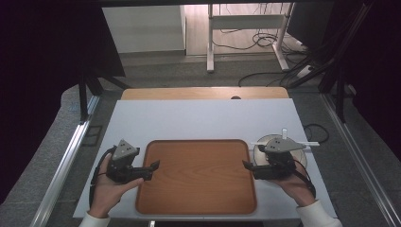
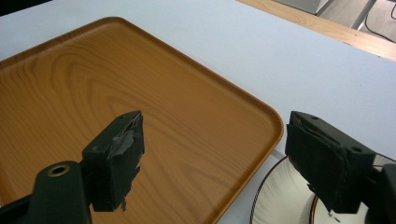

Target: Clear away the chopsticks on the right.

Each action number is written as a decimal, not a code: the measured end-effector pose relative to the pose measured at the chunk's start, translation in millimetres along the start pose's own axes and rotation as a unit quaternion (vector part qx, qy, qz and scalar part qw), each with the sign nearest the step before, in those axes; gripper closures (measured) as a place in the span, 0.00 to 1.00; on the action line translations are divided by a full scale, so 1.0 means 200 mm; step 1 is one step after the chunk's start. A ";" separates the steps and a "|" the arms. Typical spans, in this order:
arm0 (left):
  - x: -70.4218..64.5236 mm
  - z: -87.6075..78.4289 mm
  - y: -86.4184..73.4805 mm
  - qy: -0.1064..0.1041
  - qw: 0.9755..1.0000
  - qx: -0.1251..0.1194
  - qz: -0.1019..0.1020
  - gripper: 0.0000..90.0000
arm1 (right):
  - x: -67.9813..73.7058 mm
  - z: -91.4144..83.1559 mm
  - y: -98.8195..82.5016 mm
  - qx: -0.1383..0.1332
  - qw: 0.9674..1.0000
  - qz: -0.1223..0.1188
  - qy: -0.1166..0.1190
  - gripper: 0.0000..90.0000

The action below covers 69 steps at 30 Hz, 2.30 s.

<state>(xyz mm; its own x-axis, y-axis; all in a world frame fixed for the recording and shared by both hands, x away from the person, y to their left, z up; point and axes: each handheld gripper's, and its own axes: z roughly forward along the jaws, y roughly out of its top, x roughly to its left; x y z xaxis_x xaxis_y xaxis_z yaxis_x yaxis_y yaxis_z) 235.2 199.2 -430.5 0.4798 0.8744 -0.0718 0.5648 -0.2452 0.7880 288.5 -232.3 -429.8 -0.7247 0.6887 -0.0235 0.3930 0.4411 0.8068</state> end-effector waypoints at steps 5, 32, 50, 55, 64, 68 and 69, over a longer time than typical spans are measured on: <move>-0.01 0.00 0.00 -0.002 1.000 0.001 0.006 0.18 | -0.01 0.00 0.00 0.003 1.000 0.008 0.003 0.23; -0.03 0.05 0.01 0.002 1.000 0.012 0.010 0.19 | -0.21 -0.20 0.10 0.001 1.000 0.009 -0.023 0.40; -0.01 0.06 -0.01 0.002 1.000 0.017 0.010 0.20 | -0.47 -0.28 0.06 0.041 0.995 0.019 -0.085 0.80; -0.02 0.06 0.00 -0.001 1.000 0.015 0.012 0.19 | -0.58 -0.28 0.02 0.065 0.990 0.025 -0.121 0.96; -0.01 0.07 -0.01 -0.005 1.000 0.019 0.011 0.19 | -0.73 -0.27 -0.09 0.109 0.976 0.063 -0.175 0.99; -0.01 0.07 -0.01 -0.006 1.000 0.019 0.011 0.19 | -0.82 -0.16 -0.14 0.155 0.969 0.067 -0.181 0.99; -0.01 0.07 -0.01 -0.006 1.000 0.019 0.011 0.19 | -0.82 -0.16 -0.14 0.155 0.969 0.067 -0.181 0.99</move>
<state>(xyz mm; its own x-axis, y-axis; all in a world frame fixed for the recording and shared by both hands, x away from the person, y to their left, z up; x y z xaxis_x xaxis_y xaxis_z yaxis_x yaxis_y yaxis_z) 243.0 191.3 -440.4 0.5006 0.8635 -0.0612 0.5789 -0.2813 0.7653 378.3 -376.5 -429.0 -0.4312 0.8840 -0.1806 0.6619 0.4460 0.6025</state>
